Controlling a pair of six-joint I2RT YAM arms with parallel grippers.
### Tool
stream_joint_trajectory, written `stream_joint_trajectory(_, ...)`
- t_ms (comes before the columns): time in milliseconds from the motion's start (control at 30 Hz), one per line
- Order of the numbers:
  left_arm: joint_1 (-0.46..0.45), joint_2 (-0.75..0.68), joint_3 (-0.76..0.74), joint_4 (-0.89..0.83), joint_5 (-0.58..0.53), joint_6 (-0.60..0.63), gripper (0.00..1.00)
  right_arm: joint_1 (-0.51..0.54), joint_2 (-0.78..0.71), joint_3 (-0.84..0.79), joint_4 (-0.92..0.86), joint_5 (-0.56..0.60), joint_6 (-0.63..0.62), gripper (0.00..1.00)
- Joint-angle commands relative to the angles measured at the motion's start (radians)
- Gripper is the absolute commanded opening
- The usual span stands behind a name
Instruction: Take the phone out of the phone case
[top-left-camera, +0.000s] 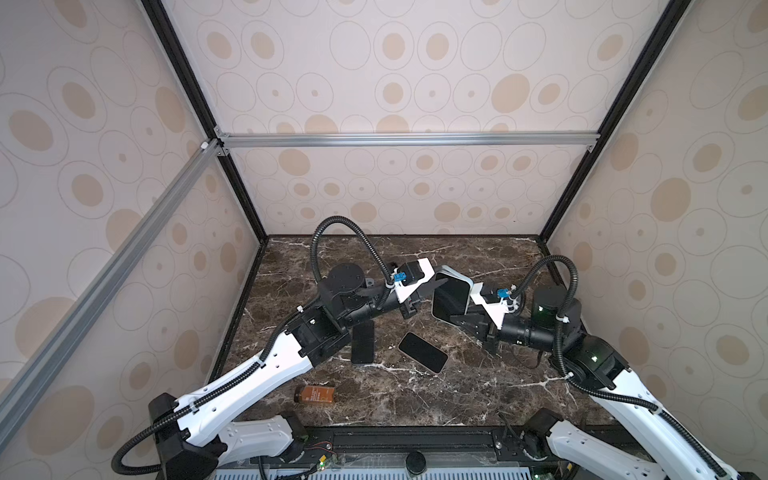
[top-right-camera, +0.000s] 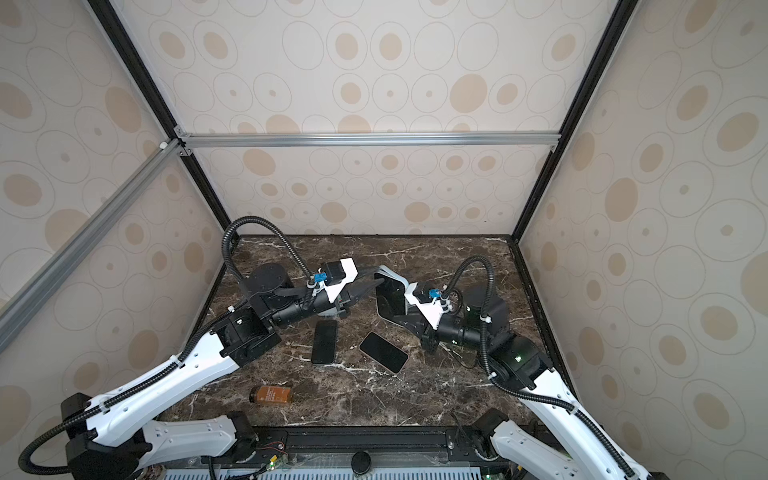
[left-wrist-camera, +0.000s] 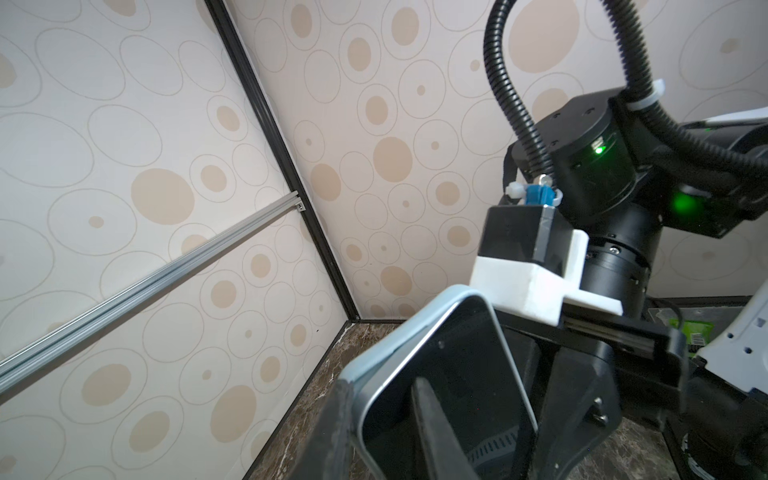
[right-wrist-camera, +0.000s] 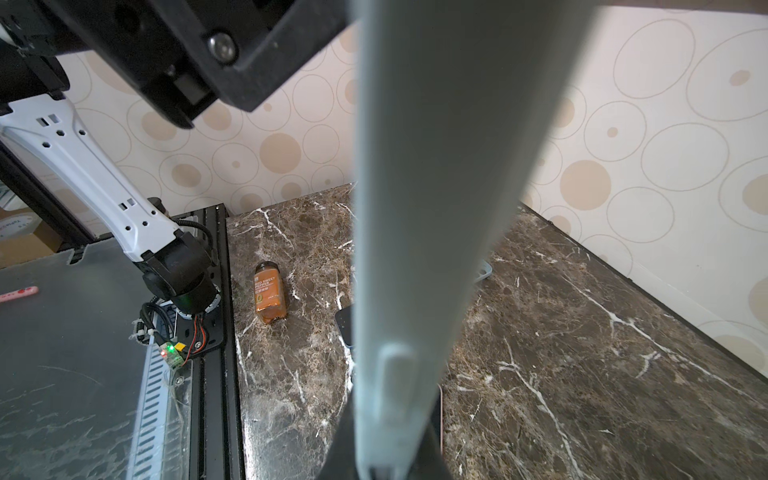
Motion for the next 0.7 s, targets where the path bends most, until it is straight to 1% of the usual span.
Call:
stream_joint_trajectory(0,-0.034,0.097,-0.035,-0.247,0.223,-0.004,0.24,0.033,-0.024,0.033,0.25,-0.126,-0.116,0.0)
stream_joint_trajectory(200,-0.034,0.107,-0.049,-0.236,0.223,-0.02,0.25,0.032,-0.027,0.039,0.245,-0.111,-0.113,0.0)
stream_joint_trajectory(300,-0.033,0.117,-0.044,-0.226,0.243,-0.029,0.27,0.033,-0.017,0.043,0.242,-0.16,-0.129,0.0)
stream_joint_trajectory(367,-0.033,0.128,-0.031,-0.235,0.274,-0.027,0.28,0.033,-0.01,0.051,0.23,-0.192,-0.159,0.0)
stream_joint_trajectory(533,-0.029,0.13,-0.02,-0.278,0.356,-0.012,0.27,0.032,-0.009,0.082,0.183,-0.196,-0.244,0.0)
stream_joint_trajectory(667,-0.001,0.115,-0.023,-0.297,0.426,-0.015,0.24,0.034,-0.012,0.112,0.157,-0.222,-0.311,0.0)
